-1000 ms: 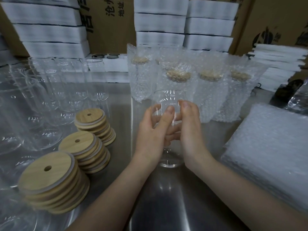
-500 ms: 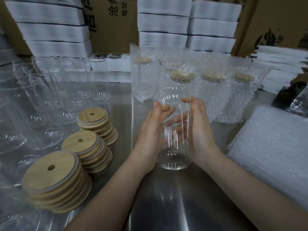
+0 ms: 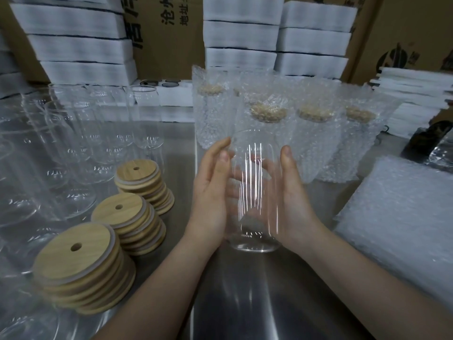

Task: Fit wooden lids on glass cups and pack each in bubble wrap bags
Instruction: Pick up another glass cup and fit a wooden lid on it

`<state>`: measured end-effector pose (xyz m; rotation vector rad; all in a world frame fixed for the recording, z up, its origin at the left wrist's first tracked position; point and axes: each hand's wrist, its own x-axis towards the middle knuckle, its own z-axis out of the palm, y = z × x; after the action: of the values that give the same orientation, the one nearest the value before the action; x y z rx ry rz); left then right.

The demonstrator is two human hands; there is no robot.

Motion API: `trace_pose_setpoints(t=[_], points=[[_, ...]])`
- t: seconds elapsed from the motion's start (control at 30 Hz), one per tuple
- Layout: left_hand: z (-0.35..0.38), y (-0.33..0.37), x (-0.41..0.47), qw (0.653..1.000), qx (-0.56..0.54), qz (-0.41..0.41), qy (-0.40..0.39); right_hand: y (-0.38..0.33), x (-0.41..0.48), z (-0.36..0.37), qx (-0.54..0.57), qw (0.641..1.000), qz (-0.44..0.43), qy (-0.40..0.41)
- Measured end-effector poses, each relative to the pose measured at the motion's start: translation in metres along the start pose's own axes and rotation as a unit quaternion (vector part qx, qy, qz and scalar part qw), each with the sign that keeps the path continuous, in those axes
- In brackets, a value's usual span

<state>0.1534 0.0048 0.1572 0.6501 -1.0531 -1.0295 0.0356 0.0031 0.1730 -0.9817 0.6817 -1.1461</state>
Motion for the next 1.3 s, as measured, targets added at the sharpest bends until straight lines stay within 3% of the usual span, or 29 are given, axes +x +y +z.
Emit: trace_pose_setpoints(t=[0.13, 0.3, 0.47, 0.83, 1.07, 1.2, 1.3], points=[[0.004, 0.006, 0.000, 0.999, 0.012, 0.006, 0.041, -0.002, 0.000, 0.004, -0.039, 0.998, -0.033, 0.030], [0.018, 0.005, -0.009, 0.993, 0.063, -0.082, -0.064, 0.005, 0.002, 0.009, -0.174, 0.959, -0.163, 0.153], [0.021, 0.008, -0.012, 0.994, 0.058, -0.087, -0.021, 0.017, 0.001, 0.008, -0.220, 0.940, -0.203, 0.162], [0.014, 0.010, -0.007, 0.986, -0.033, -0.163, 0.003, -0.003, 0.003, 0.003, -0.209, 0.951, -0.165, 0.154], [0.011, 0.010, -0.005, 0.977, -0.088, -0.185, -0.057, -0.003, 0.001, -0.003, -0.146, 0.978, -0.100, 0.107], [0.007, 0.008, -0.006, 0.980, -0.071, -0.158, -0.094, -0.003, 0.003, 0.001, -0.093, 0.992, -0.052, 0.061], [0.006, 0.004, -0.004, 0.994, -0.046, -0.081, -0.048, -0.002, 0.003, 0.003, -0.029, 0.999, -0.012, 0.028]])
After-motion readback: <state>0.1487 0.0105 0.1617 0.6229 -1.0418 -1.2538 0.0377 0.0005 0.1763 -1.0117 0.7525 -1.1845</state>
